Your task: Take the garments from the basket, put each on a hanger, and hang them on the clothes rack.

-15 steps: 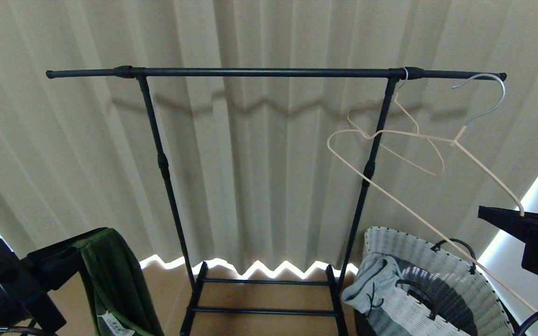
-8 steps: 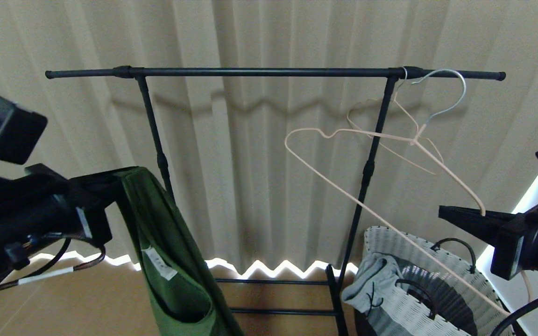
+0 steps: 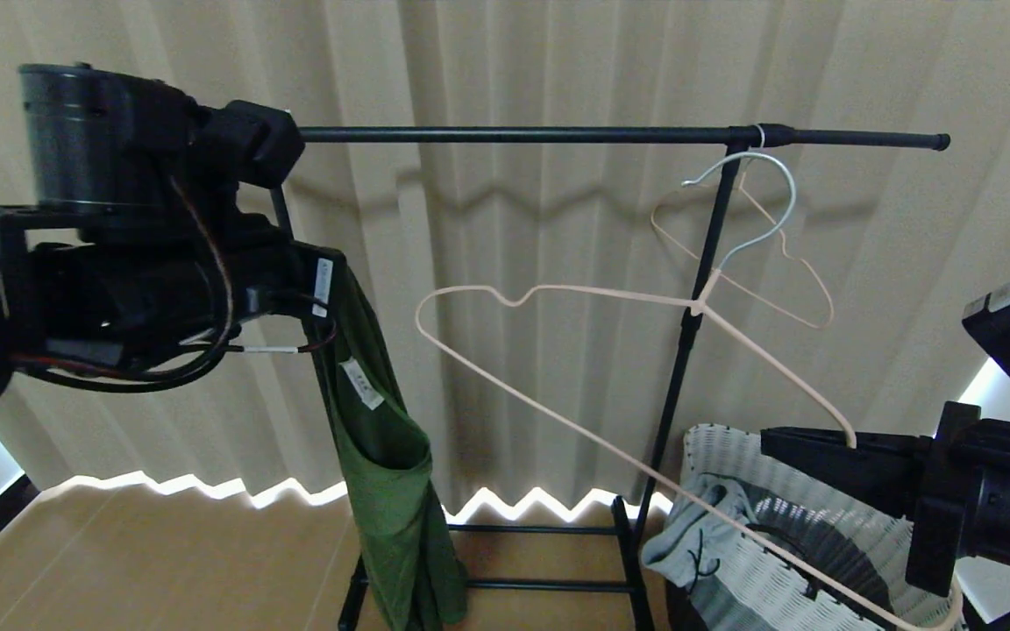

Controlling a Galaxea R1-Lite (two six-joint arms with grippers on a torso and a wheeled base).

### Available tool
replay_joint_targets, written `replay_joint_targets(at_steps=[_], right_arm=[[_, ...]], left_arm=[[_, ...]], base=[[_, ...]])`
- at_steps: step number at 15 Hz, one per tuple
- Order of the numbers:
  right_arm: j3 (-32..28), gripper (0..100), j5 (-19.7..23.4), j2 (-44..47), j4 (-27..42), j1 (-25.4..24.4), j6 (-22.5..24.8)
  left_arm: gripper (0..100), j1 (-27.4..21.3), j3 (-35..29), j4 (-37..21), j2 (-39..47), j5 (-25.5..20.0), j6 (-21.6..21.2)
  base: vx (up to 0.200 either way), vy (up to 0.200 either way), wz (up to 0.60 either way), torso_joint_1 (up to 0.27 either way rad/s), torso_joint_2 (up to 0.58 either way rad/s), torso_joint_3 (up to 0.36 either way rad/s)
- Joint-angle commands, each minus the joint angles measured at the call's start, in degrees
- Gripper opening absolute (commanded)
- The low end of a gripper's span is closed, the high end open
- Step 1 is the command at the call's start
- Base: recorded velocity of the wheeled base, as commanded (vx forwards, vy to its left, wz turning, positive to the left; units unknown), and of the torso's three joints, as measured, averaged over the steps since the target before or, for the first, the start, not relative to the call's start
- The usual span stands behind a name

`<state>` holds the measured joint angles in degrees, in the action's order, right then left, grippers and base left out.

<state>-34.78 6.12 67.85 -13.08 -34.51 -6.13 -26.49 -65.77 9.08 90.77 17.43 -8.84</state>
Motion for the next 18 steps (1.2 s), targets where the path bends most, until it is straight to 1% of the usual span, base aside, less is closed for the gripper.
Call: replay_joint_targets(at_steps=[1, 3, 4, 7, 9, 12, 14, 16, 18], right_arm=[[-0.4, 0, 0.2, 0.7, 0.0, -2.2, 0.0], [-0.5, 0, 0.2, 1.6, -0.5, -3.2, 0.1], [-0.5, 0, 0.2, 2.9, -1.9, -3.5, 0.1], [-0.8, 0, 0.2, 6.8, -5.5, -4.0, 0.2], [-1.5, 0, 0.1, 8.9, -6.3, -5.2, 0.2], [-3.0, 0, -0.1, 10.5, -6.3, -5.2, 0.2], [-3.5, 0, -0.3, 11.6, -6.3, -5.2, 0.0], [-4.2, 0, -1.2, 13.0, -6.7, -5.2, -1.7], [-4.8, 0, -2.8, 14.7, -8.5, -5.2, -3.4]], left_arm=[[0, -0.1, -4.5, -1.7, 6.3, 0.6, 0.3], [0, 0.0, -6.0, -1.9, 7.6, 0.6, 0.8], [0, -0.1, -6.3, -2.0, 7.9, 0.7, 1.6], [0, -0.1, -6.2, -2.1, 7.8, 0.8, 1.9], [0, -0.1, -6.3, -2.1, 7.6, 0.8, 1.9], [0, -0.1, -5.9, -2.1, 6.8, 1.2, 1.7], [0, -0.2, -6.1, -3.6, 5.9, 1.6, 1.5], [0, -0.5, -6.0, -5.0, 4.9, 2.3, 1.4], [0, -0.4, -5.9, -5.0, 4.7, 2.3, 1.4]], base=[[0.000, 0.000, 0.00, 0.000, 0.00, 0.000], [0.000, 0.000, 0.00, 0.000, 0.00, 0.000], [0.000, 0.000, 0.00, 0.000, 0.00, 0.000], [0.000, 0.000, 0.00, 0.000, 0.00, 0.000], [0.000, 0.000, 0.00, 0.000, 0.00, 0.000], [0.000, 0.000, 0.00, 0.000, 0.00, 0.000], [0.000, 0.000, 0.00, 0.000, 0.00, 0.000], [0.000, 0.000, 0.00, 0.000, 0.00, 0.000], [0.000, 0.000, 0.00, 0.000, 0.00, 0.000]])
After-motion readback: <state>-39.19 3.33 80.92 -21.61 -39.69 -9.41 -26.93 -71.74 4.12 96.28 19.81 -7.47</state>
